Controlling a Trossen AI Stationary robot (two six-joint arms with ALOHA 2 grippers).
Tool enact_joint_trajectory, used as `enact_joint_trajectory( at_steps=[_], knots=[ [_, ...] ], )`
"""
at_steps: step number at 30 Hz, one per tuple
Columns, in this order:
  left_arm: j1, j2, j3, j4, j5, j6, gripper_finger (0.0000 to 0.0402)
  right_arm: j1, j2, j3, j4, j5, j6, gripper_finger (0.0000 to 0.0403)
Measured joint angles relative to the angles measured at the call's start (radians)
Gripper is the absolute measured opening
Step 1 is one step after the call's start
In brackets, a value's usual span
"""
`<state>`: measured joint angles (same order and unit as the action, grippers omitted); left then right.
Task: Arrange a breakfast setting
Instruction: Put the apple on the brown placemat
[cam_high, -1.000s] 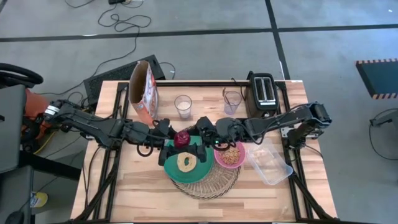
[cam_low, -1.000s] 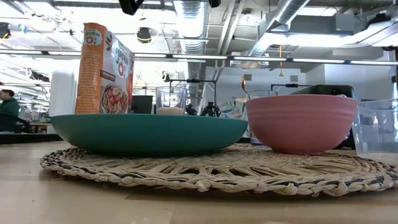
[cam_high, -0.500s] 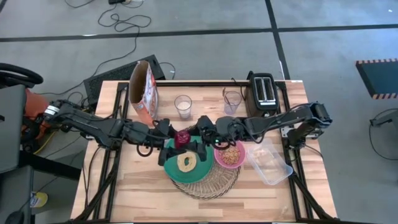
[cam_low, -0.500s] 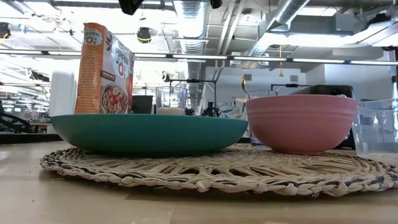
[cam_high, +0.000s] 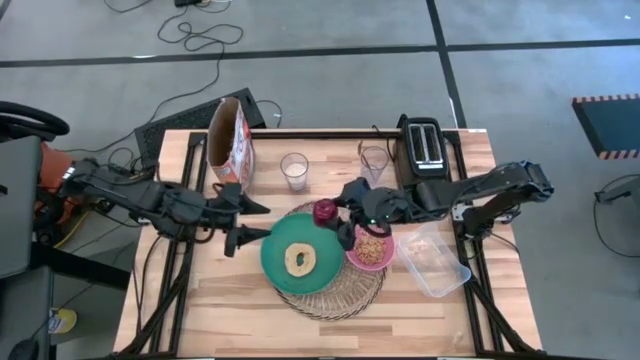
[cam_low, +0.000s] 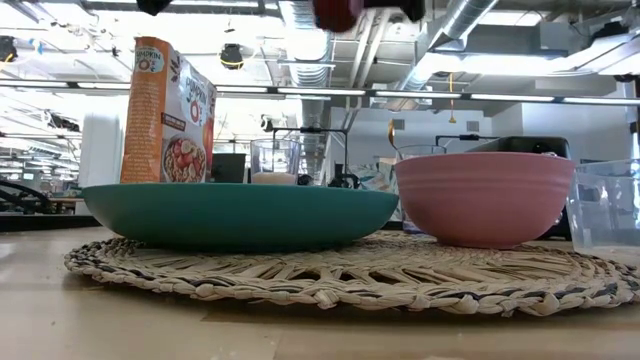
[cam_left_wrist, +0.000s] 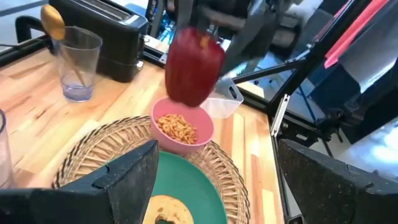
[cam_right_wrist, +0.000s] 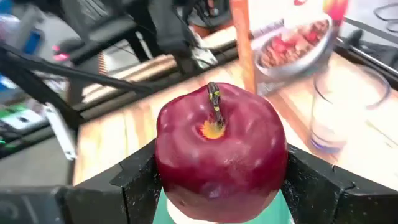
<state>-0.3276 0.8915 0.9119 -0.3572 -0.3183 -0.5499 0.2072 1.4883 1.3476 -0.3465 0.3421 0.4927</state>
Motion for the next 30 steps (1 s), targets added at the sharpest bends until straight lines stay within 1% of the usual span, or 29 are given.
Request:
enact_joint_trajectory(
  at_steps=[5,10,14,17,24,30],
  knots=[
    [-0.033,-0.015,0.000,-0.002,-0.040,-0.006,0.0313,-0.013,0.003,-0.092,0.013,0.016,0.043,0.0295],
    [-0.036,-0.007,0.000,-0.001,-0.045,-0.016,0.0313,-0.056,0.003,-0.222,0.108,0.034,0.091,0.0295],
    [-0.036,-0.007,0.000,0.001,-0.042,-0.030,0.0313,-0.090,0.007,-0.300,0.194,0.038,0.113,0.0295],
    [-0.036,-0.006,0.000,0.001,-0.042,-0.035,0.0313,-0.108,0.037,-0.337,0.231,0.053,0.128,0.0294],
    [-0.036,-0.007,0.000,0.008,-0.042,-0.038,0.0313,-0.143,0.128,-0.357,0.290,0.054,0.139,0.0294],
    [-0.036,-0.007,0.000,0.011,-0.041,-0.047,0.0313,-0.170,0.205,-0.356,0.312,0.055,0.179,0.0294]
  ],
)
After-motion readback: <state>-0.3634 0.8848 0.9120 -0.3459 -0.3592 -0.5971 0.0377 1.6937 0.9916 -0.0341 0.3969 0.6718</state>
